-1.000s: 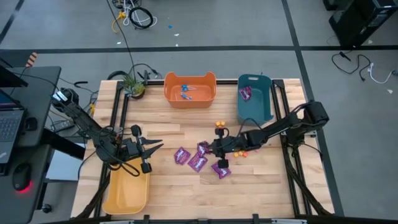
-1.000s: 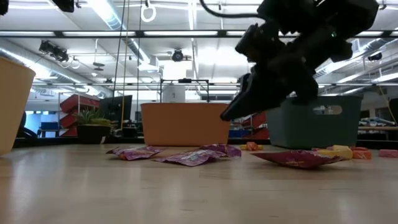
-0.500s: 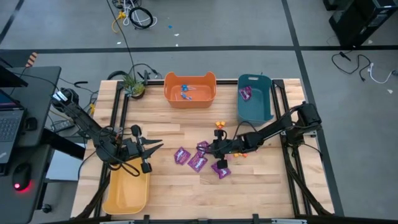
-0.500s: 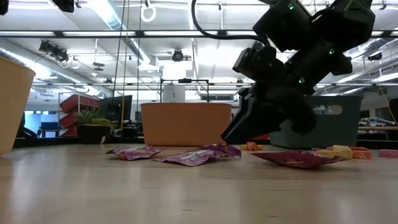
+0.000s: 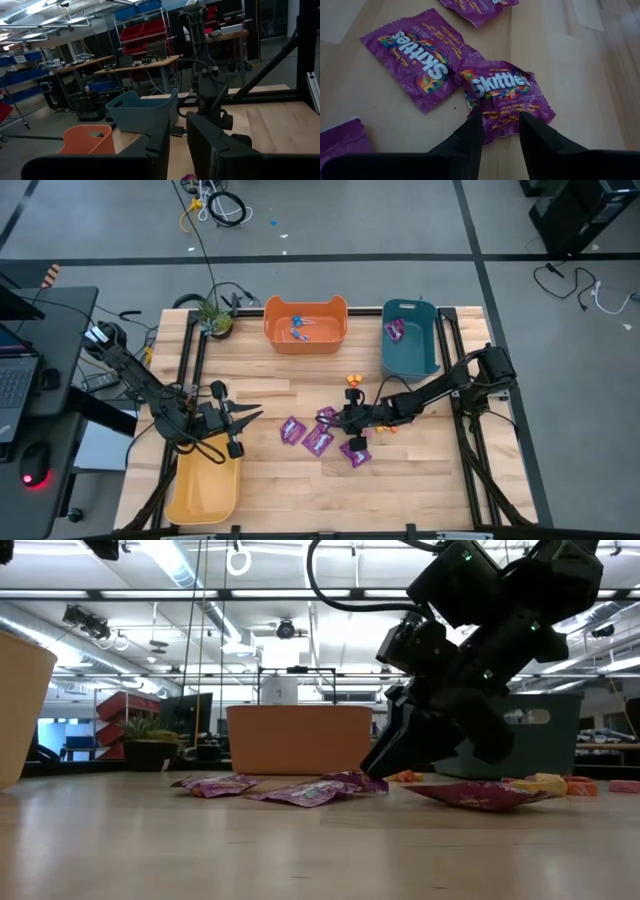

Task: Sort candy
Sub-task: Put the top purple candy into the blue bin

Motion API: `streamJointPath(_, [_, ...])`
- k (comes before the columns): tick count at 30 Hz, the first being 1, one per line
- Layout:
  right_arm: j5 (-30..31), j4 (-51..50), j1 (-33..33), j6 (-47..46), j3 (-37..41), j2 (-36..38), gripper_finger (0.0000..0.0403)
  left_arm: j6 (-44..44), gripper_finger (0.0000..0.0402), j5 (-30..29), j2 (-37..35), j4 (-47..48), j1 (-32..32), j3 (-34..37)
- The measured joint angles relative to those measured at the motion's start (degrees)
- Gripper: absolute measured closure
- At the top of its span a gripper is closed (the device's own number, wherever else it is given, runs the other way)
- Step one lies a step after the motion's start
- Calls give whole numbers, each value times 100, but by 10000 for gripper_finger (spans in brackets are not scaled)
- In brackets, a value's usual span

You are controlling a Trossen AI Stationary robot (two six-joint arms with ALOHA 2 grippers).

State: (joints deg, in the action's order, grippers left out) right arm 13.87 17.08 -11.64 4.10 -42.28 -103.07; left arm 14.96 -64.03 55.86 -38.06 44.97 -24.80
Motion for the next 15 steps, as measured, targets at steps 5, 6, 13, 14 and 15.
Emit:
streamJointPath(5, [0,-5,0,-2,0,-2,288,-2,335,0,0,7,0,0])
streamJointPath(6, [0,-14,0,-2,0,-2,288,-2,335,0,0,7,0,0])
streamJointPath(13, [-2,-79,2,-119,2,0,288,-17,335,0,0,10,0,0])
streamJointPath(14, [-2,-104,2,-136,2,0,288,-17,335,0,0,10,0,0])
streamJointPath(15, [-2,-128,2,-143,2,-2,288,-17,335,0,0,10,0,0])
